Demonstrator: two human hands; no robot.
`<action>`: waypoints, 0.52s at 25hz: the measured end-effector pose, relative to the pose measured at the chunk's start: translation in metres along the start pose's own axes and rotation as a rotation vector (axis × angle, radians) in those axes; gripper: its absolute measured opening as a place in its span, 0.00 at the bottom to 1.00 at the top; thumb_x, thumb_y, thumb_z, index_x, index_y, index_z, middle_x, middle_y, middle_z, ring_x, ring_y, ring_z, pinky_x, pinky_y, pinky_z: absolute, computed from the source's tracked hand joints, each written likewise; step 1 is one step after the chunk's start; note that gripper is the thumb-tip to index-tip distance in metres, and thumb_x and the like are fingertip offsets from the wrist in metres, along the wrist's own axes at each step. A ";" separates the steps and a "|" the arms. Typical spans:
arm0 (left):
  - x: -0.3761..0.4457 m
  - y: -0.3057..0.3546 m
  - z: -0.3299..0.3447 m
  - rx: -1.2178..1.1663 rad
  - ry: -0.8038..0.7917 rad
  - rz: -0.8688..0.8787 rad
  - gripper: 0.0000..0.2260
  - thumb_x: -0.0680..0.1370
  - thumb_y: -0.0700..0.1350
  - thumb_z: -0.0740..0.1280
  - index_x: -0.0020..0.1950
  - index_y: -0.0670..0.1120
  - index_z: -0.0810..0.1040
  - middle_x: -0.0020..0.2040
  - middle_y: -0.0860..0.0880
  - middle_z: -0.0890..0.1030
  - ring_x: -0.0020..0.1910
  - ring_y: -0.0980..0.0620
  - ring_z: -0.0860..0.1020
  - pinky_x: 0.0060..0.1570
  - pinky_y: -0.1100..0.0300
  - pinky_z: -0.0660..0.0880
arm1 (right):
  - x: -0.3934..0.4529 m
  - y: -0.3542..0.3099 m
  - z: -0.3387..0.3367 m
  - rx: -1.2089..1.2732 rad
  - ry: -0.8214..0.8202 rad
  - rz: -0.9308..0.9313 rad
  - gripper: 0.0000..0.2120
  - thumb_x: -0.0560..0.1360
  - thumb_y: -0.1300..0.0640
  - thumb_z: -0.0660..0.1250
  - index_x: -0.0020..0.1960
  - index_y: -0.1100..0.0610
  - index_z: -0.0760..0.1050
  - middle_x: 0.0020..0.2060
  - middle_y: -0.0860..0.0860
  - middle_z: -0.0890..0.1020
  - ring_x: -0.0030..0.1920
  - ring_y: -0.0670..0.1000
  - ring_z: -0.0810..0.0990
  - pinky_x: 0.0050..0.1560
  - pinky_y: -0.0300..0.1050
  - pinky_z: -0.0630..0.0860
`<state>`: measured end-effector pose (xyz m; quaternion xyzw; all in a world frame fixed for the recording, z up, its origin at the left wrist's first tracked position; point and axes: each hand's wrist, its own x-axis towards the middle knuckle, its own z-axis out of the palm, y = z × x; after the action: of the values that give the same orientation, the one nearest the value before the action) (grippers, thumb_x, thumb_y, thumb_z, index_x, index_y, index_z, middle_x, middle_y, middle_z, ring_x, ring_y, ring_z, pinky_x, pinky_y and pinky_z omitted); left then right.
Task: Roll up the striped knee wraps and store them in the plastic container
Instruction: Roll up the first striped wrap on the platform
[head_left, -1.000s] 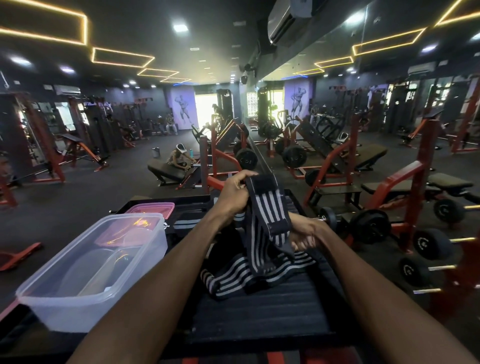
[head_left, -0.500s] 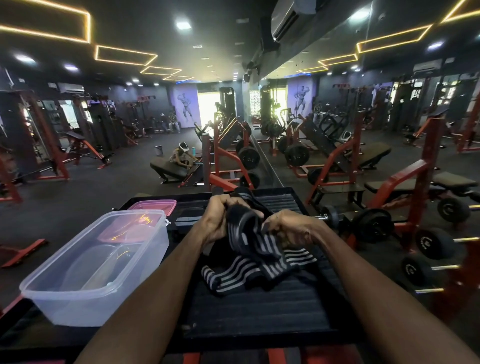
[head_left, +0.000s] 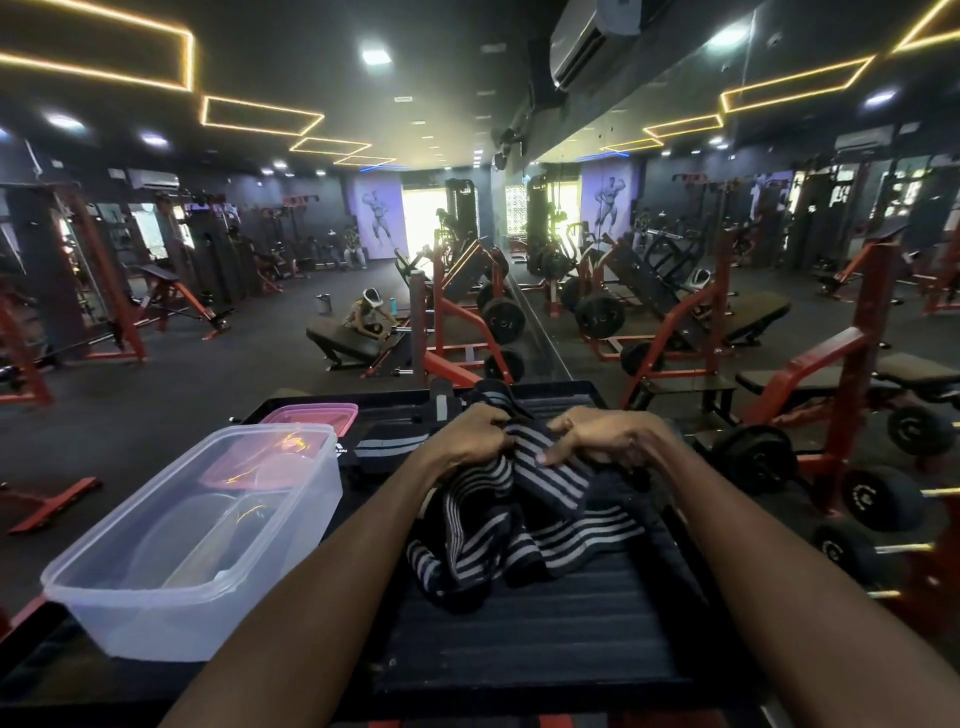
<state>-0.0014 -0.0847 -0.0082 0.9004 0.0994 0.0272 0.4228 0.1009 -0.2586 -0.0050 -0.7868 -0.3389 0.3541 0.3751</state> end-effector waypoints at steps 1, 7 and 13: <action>0.001 -0.002 -0.003 -0.038 0.021 -0.034 0.08 0.78 0.35 0.65 0.53 0.36 0.82 0.51 0.41 0.84 0.51 0.44 0.82 0.54 0.51 0.79 | -0.004 0.006 -0.003 0.011 -0.088 0.074 0.04 0.75 0.61 0.73 0.44 0.60 0.78 0.36 0.53 0.84 0.39 0.53 0.83 0.36 0.44 0.80; 0.005 -0.003 -0.007 -0.476 -0.036 -0.282 0.14 0.72 0.33 0.64 0.55 0.39 0.82 0.51 0.38 0.85 0.50 0.40 0.84 0.57 0.44 0.80 | 0.009 0.029 0.002 0.696 0.244 -0.036 0.11 0.76 0.71 0.64 0.56 0.64 0.77 0.51 0.63 0.84 0.46 0.66 0.86 0.39 0.59 0.83; -0.006 0.015 0.019 -0.842 -0.219 -0.301 0.07 0.77 0.32 0.58 0.47 0.35 0.75 0.34 0.40 0.82 0.30 0.46 0.82 0.29 0.58 0.81 | 0.031 0.013 0.021 0.899 0.563 -0.134 0.06 0.74 0.73 0.65 0.45 0.66 0.79 0.30 0.55 0.84 0.27 0.49 0.82 0.26 0.40 0.79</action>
<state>-0.0025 -0.1101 -0.0087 0.6235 0.1640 -0.0918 0.7589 0.1036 -0.2330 -0.0347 -0.5895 -0.0897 0.2150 0.7734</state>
